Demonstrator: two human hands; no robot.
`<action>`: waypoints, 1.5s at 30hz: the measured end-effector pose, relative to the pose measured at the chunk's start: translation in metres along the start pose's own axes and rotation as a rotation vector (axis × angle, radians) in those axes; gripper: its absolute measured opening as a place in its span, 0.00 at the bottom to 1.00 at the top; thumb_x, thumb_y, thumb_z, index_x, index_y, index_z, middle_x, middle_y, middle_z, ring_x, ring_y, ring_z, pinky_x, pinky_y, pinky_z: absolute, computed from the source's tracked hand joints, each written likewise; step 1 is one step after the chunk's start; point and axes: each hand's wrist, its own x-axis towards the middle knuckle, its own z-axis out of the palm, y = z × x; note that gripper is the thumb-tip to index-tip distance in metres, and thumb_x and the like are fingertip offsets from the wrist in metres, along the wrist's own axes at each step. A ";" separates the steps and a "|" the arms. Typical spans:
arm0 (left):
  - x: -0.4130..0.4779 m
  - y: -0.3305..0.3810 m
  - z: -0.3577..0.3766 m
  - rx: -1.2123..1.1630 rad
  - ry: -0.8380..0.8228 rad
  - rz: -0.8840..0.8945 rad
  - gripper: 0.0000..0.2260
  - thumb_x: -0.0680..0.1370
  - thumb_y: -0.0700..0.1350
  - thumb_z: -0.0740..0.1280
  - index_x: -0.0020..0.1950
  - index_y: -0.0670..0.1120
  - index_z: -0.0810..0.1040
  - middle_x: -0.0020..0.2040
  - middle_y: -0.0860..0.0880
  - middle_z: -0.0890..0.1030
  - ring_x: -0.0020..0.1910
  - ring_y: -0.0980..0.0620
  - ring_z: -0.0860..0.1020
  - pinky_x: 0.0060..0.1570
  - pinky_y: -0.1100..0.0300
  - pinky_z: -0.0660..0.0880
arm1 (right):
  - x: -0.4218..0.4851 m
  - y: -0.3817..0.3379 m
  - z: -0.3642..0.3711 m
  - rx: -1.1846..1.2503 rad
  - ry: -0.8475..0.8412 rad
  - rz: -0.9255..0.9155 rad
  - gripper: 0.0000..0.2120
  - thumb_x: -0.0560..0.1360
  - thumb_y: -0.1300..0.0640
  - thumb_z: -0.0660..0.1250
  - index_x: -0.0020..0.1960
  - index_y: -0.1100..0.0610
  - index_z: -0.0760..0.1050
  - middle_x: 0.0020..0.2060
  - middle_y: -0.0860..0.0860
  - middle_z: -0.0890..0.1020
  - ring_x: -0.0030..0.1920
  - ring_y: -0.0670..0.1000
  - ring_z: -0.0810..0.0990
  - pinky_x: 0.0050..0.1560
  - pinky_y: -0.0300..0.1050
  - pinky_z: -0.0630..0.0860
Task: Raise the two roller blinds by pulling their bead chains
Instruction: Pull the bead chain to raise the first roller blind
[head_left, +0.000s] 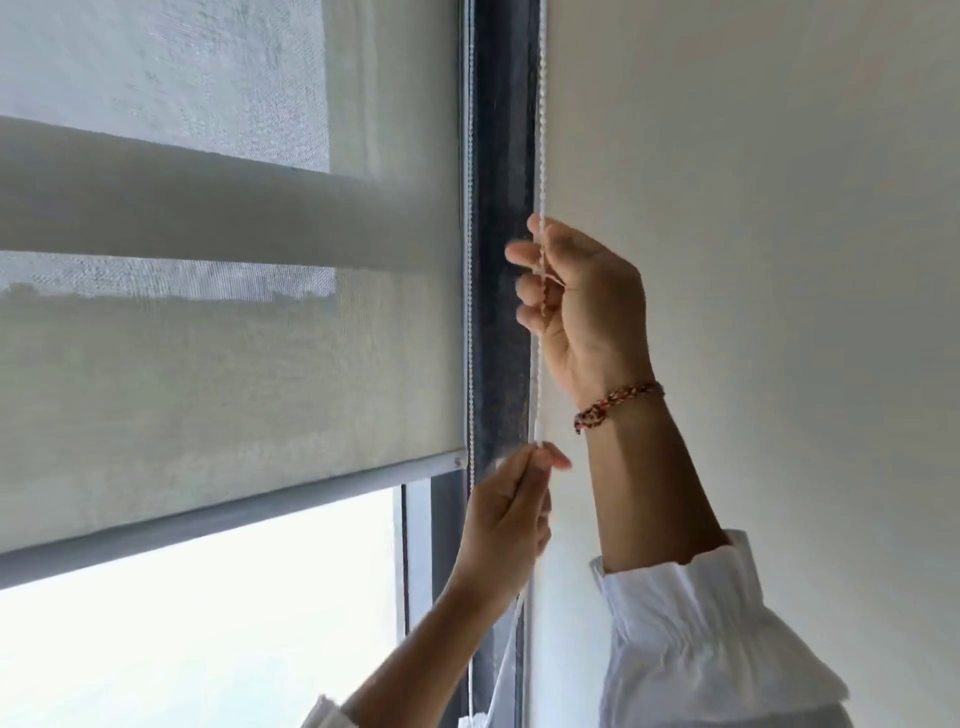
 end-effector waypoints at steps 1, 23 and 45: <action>-0.003 -0.002 -0.001 0.011 0.001 -0.012 0.10 0.74 0.49 0.58 0.38 0.51 0.77 0.21 0.57 0.60 0.20 0.61 0.55 0.19 0.70 0.54 | -0.002 0.004 0.000 -0.031 0.019 -0.010 0.08 0.78 0.60 0.58 0.48 0.58 0.77 0.30 0.51 0.74 0.21 0.43 0.66 0.21 0.34 0.61; 0.083 0.132 0.004 -0.055 -0.118 0.102 0.12 0.82 0.44 0.53 0.56 0.43 0.75 0.46 0.48 0.83 0.44 0.51 0.83 0.50 0.57 0.79 | -0.062 0.079 -0.025 -0.298 0.187 -0.405 0.09 0.74 0.50 0.61 0.47 0.49 0.79 0.23 0.39 0.74 0.24 0.40 0.67 0.30 0.39 0.64; 0.074 0.067 0.005 0.243 0.163 0.379 0.12 0.79 0.46 0.56 0.38 0.53 0.73 0.20 0.57 0.68 0.20 0.60 0.63 0.22 0.68 0.59 | -0.027 0.053 -0.033 -0.125 0.228 -0.256 0.13 0.77 0.49 0.57 0.48 0.51 0.79 0.47 0.49 0.83 0.51 0.48 0.82 0.53 0.43 0.76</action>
